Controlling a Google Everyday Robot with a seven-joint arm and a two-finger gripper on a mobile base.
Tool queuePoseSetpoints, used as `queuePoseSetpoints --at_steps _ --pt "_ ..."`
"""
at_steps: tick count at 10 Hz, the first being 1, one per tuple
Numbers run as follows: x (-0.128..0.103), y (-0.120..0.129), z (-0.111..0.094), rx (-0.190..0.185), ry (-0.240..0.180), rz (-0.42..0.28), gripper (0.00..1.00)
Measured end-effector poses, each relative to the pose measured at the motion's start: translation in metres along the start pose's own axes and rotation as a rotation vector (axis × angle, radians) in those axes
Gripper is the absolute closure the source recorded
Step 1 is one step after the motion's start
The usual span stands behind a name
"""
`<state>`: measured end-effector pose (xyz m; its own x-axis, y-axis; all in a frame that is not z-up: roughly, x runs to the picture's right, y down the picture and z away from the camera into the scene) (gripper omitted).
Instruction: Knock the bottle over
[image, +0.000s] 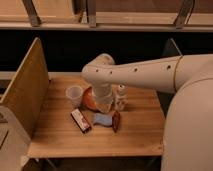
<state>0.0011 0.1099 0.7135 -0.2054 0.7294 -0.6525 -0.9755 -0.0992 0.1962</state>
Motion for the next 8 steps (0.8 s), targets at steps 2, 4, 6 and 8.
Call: queuePoseSetpoints --at_steps 2,4,6,8 --pt "-0.001 -0.026 0.028 0.020 0.053 0.067 1.00" --pt "-0.011 -0.049 0.060 0.011 0.083 0.096 1.00" --pt "-0.024 -0.052 0.076 0.001 0.088 0.079 1.00" --pt "-0.042 -0.046 0.087 -0.030 0.070 0.024 1.00"
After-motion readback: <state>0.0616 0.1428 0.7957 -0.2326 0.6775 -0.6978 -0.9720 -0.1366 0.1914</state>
